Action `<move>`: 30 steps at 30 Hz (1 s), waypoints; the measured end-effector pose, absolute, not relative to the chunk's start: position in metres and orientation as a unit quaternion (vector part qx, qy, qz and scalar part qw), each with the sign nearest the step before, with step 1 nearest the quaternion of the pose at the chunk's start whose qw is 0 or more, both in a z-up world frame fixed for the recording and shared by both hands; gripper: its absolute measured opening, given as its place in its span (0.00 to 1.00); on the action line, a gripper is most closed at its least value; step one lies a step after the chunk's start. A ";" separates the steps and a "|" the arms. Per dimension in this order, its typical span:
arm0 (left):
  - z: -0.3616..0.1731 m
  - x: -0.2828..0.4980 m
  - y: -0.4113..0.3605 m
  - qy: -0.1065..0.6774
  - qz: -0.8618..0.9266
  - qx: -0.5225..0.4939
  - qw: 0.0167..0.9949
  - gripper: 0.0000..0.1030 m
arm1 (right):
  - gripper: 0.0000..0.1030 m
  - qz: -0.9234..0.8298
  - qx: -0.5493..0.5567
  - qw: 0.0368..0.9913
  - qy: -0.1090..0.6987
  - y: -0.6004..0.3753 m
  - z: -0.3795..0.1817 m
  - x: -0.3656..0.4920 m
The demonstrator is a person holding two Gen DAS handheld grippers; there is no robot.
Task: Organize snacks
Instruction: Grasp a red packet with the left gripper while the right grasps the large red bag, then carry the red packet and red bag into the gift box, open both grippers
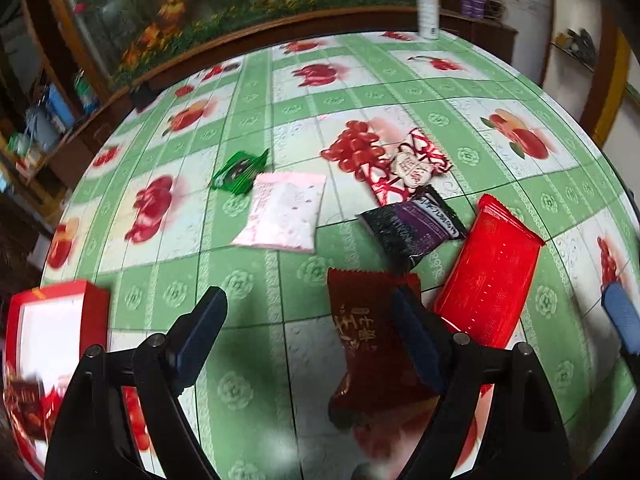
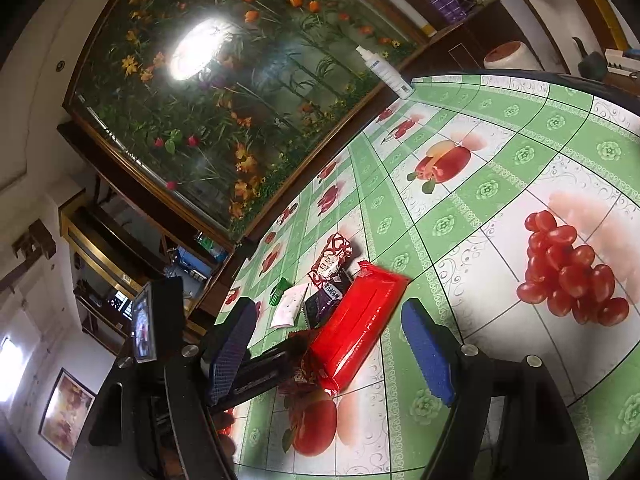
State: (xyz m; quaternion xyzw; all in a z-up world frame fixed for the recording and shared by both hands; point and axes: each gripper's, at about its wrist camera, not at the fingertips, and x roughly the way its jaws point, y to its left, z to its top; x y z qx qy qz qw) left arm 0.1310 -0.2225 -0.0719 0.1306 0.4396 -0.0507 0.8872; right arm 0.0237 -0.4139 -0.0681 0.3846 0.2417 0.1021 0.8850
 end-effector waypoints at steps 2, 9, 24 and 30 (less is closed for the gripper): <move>-0.073 0.130 -0.218 0.432 -0.059 0.132 0.890 0.83 | 0.76 0.097 0.381 0.886 0.246 -0.413 -0.068 0.025; -0.076 0.125 -0.198 0.430 -0.080 0.142 0.888 0.75 | 0.76 0.050 0.354 0.884 0.300 -0.403 -0.075 0.041; -0.076 0.076 -0.146 0.430 -0.116 0.136 0.885 0.61 | 0.81 -0.098 0.132 0.885 0.436 -0.309 -0.079 0.113; -0.075 0.068 -0.135 0.442 -0.146 0.101 0.879 0.34 | 0.50 -0.108 0.062 0.885 0.448 -0.303 -0.080 0.105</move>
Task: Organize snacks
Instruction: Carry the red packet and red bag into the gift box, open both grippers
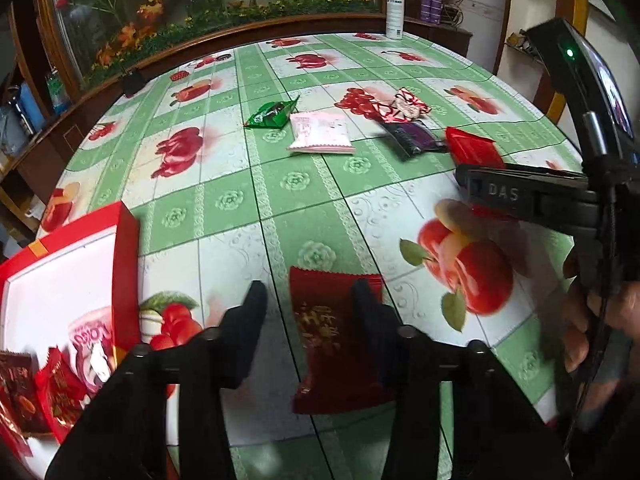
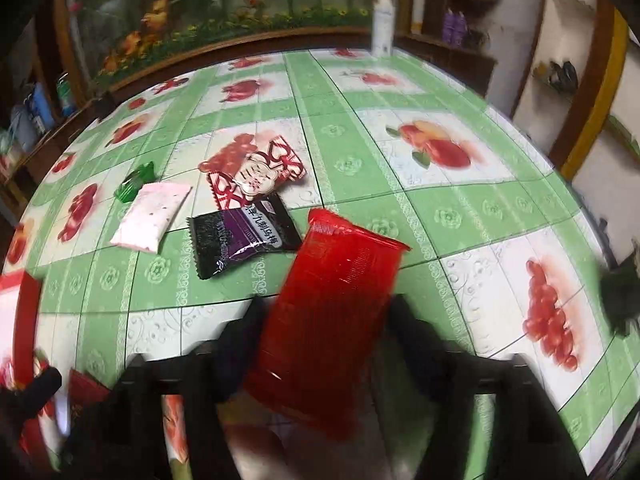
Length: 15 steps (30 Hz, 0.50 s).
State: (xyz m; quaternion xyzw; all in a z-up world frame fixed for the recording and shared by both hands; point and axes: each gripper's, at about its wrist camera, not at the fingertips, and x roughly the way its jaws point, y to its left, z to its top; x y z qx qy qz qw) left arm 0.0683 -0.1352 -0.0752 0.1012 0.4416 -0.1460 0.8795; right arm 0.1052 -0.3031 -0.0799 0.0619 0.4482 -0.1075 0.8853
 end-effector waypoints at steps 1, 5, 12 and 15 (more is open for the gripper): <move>-0.075 0.066 -0.134 0.442 -0.150 0.098 0.879 0.28 | 0.49 -0.102 0.058 0.884 0.452 -0.306 -0.080 0.102; -0.075 0.056 -0.129 0.439 -0.159 0.089 0.880 0.27 | 0.49 -0.086 0.052 0.887 0.450 -0.308 -0.079 0.083; -0.077 0.042 -0.103 0.462 -0.207 0.025 0.862 0.24 | 0.48 -0.031 0.050 0.891 0.451 -0.295 -0.078 0.048; -0.078 0.035 -0.098 0.469 -0.243 0.008 0.849 0.24 | 0.48 -0.030 0.039 0.895 0.442 -0.288 -0.079 0.044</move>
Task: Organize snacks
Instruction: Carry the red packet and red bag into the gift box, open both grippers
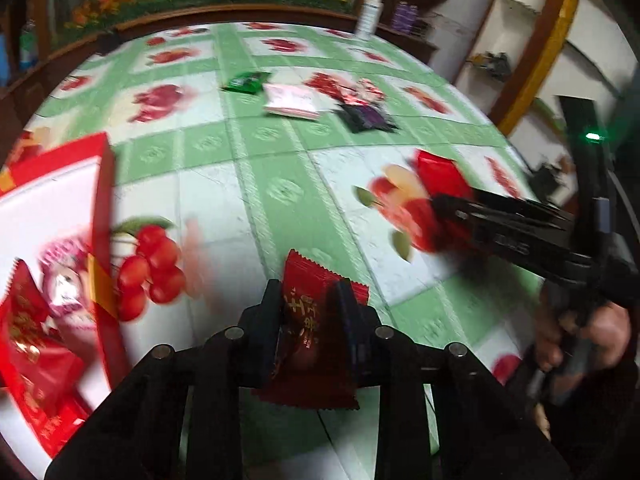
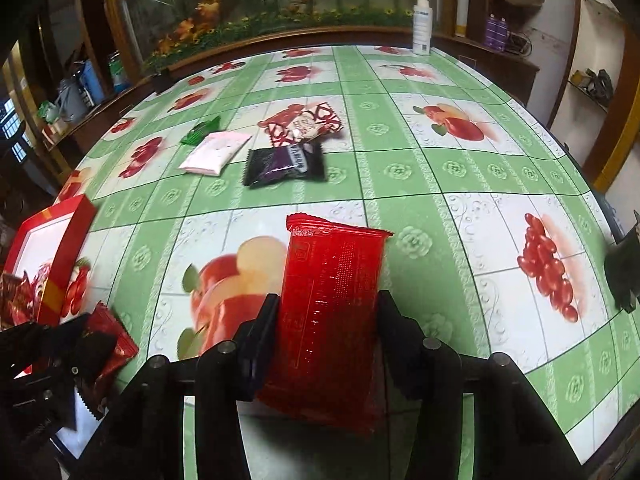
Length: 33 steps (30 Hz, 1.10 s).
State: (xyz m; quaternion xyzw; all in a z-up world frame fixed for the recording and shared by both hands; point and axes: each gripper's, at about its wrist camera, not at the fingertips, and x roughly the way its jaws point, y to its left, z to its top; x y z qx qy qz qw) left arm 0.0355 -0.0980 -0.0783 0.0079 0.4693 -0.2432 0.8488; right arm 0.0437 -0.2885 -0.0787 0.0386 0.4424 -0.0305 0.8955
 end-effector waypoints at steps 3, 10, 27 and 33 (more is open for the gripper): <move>-0.078 0.030 -0.090 0.468 -0.255 -0.013 0.846 0.46 | 0.48 -0.031 0.043 0.896 0.440 -0.288 -0.079 0.043; -0.078 0.020 -0.096 0.473 -0.265 0.007 0.840 0.75 | 0.49 -0.024 0.053 0.898 0.437 -0.292 -0.079 0.043; -0.073 0.011 -0.097 0.449 -0.237 0.059 0.859 0.32 | 0.46 0.095 0.125 0.887 0.434 -0.273 -0.077 0.035; -0.044 -0.008 -0.077 0.402 -0.232 0.059 0.884 0.32 | 0.46 0.173 0.181 0.856 0.452 -0.247 -0.077 0.040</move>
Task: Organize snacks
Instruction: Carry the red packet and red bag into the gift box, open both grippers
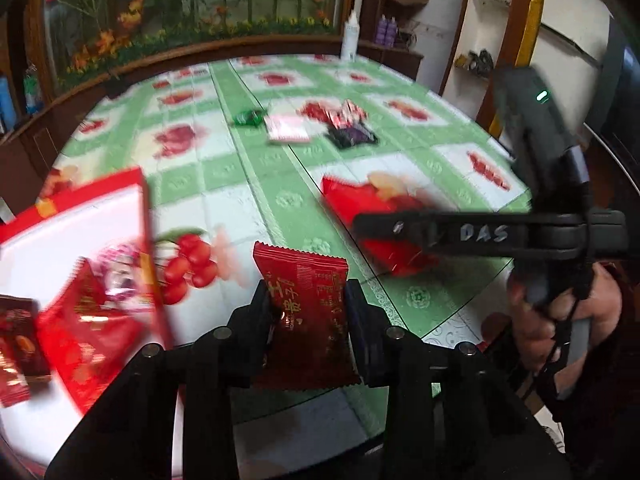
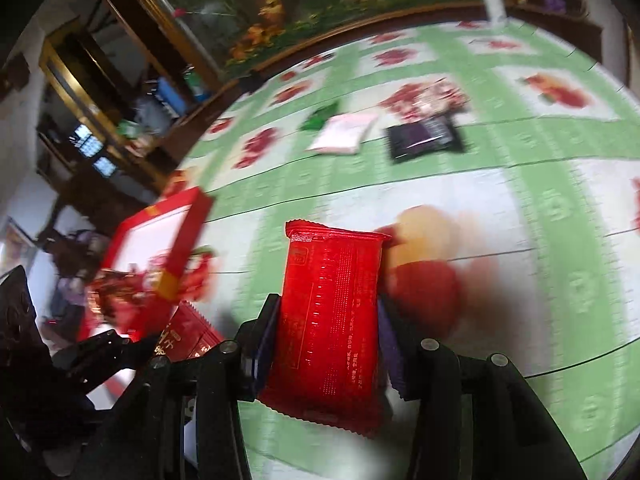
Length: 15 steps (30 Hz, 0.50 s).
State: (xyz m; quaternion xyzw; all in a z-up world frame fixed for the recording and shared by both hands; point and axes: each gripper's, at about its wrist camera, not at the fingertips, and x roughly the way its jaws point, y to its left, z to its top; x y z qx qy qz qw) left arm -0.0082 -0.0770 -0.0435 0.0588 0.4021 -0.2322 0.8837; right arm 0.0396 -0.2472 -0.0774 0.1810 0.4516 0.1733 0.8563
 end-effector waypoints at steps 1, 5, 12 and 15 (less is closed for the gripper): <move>-0.039 -0.010 -0.071 0.395 -0.227 0.056 0.888 0.32 | 0.46 0.181 0.186 0.852 0.454 -0.243 -0.077 0.040; -0.020 -0.012 -0.027 0.370 -0.183 0.034 0.910 0.32 | 0.46 0.228 0.196 0.835 0.460 -0.211 -0.070 0.043; -0.012 -0.005 0.064 0.350 -0.068 0.002 0.934 0.32 | 0.46 0.306 0.174 0.817 0.456 -0.125 -0.049 0.056; -0.016 0.000 0.088 0.355 -0.038 -0.011 0.934 0.33 | 0.46 0.337 0.161 0.814 0.446 -0.087 -0.039 0.062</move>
